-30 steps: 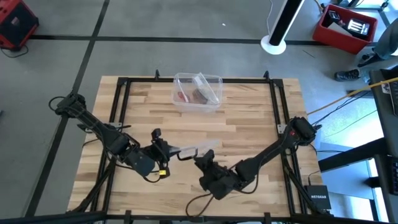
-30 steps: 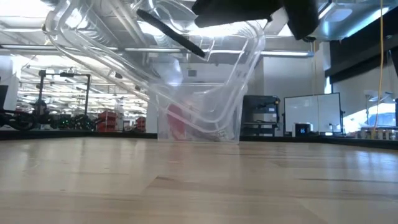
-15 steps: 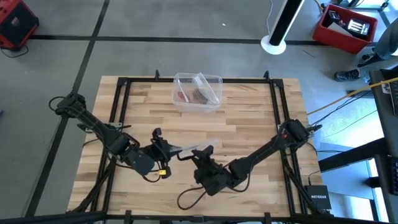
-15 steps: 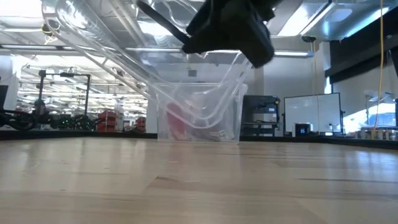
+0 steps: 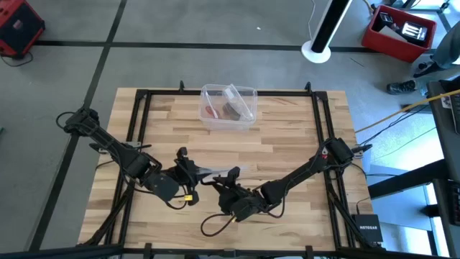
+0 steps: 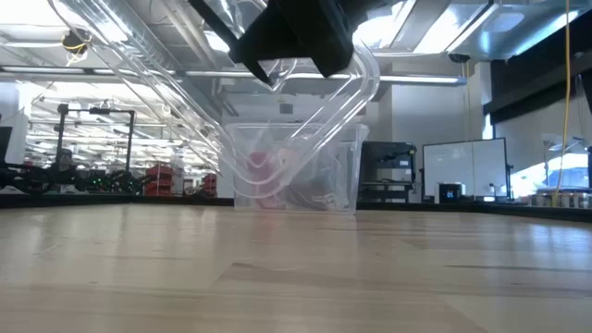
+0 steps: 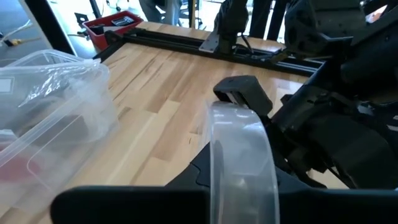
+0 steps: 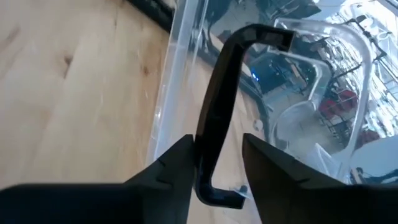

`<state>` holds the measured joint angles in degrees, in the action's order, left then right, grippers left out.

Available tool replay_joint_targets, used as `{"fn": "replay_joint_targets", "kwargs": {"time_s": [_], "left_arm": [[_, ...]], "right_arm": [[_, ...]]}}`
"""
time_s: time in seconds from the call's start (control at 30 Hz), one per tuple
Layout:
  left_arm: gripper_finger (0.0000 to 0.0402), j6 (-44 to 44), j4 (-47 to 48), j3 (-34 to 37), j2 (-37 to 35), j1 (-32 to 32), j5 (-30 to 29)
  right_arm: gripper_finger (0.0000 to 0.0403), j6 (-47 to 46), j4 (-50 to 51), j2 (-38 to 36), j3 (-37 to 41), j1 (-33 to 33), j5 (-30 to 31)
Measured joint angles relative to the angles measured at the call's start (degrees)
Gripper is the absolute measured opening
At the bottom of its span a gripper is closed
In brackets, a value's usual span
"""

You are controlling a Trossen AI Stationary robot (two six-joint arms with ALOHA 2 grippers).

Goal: Roll bandage
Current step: Close the container

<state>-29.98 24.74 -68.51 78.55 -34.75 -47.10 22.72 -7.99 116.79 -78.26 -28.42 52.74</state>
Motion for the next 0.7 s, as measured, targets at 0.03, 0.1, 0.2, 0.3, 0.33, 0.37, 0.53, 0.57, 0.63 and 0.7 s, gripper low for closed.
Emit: {"fn": "replay_joint_targets", "kwargs": {"time_s": [0.03, 0.1, 0.2, 0.3, 0.33, 0.37, 0.53, 0.57, 0.63, 0.7], "left_arm": [[0.0019, 0.0, -0.2, 0.0, 0.0, 0.0, 0.0], [0.002, 0.0, -0.3, 0.0, 0.0, 0.0, 0.0], [0.0024, 0.0, -0.3, 0.0, 0.0, 0.1, 0.0], [0.0025, 0.0, 0.0, 0.0, 0.0, 0.1, -0.2], [0.0024, 0.0, 0.0, 0.0, 0.0, 0.1, -0.3], [0.0024, 0.2, 0.1, 0.0, 0.0, 0.1, -0.3], [0.0027, 0.2, 0.0, 0.0, 0.0, 0.0, -0.2], [0.0029, 0.1, -0.1, 0.0, 0.0, 0.0, -0.2], [0.0035, 0.3, -0.4, 0.0, 0.0, 0.0, 0.1], [0.0039, 0.3, -0.6, 0.0, 0.0, 0.0, 0.3]], "right_arm": [[0.0133, 0.0, -1.0, 0.0, 0.0, 0.0, 0.0], [0.0121, 0.0, -2.2, 0.0, 0.0, 0.0, -0.3], [0.0103, -0.1, -2.4, 0.0, 0.0, 0.3, -1.0], [0.0082, -1.6, -2.0, 0.0, 0.0, 0.8, -1.0], [0.0072, -1.9, -2.0, 0.0, 0.0, 0.8, -0.9], [0.0061, -2.1, -2.1, 0.0, 0.0, 0.8, -0.9], [0.0006, -3.9, -2.4, 0.0, 0.0, 0.6, -2.7], [0.0006, -4.8, -2.4, 0.0, 0.0, 0.3, -2.9], [0.0006, -5.8, -2.5, 0.0, 0.0, 0.0, -2.9], [0.0003, -5.9, -2.5, -0.1, 0.0, -0.5, -3.0]]}}
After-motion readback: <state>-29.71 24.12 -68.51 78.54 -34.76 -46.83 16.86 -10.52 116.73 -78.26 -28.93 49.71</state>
